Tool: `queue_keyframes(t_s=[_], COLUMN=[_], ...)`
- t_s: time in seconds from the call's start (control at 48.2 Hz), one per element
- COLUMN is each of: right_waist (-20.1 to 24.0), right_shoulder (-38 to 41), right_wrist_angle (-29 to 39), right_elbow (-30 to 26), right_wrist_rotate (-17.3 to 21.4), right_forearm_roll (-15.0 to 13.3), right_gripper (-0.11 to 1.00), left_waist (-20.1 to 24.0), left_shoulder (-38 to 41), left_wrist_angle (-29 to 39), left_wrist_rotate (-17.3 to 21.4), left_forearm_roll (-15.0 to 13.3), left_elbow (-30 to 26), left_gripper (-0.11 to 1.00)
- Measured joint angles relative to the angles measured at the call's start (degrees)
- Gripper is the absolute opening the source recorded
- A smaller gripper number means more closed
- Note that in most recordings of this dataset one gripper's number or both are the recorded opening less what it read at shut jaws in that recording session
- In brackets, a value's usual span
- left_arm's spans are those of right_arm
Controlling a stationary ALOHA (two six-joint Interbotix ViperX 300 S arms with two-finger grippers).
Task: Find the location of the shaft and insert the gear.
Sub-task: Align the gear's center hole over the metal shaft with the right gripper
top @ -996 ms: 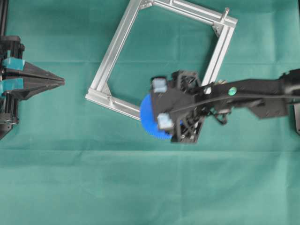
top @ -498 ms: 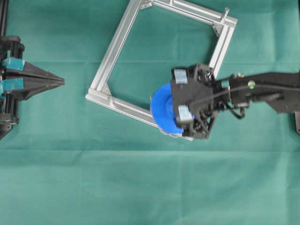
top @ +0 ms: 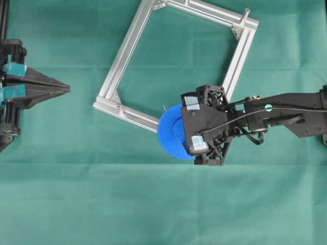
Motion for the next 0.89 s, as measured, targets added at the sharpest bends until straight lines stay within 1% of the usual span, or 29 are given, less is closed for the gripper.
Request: queue_keyframes(t_s=[0.187,0.893], right_waist=[-0.70,-1.14], right_shoulder=[0.00,0.09], right_wrist_angle=[0.00,-0.53], right_elbow=[0.09,1.49], right_wrist_rotate=[0.18,0.09], right_forearm_roll=[-0.88,-0.79], right_gripper=[0.68,0.68], left_waist=[0.00,0.00], left_shoulder=[0.00,0.09], left_wrist_angle=[0.00,0.00], left_wrist_rotate=[-0.09,-0.09], left_forearm_roll=[0.00,0.00], left_elbow=[-0.09,-0.09], left_gripper=[0.01,0.01])
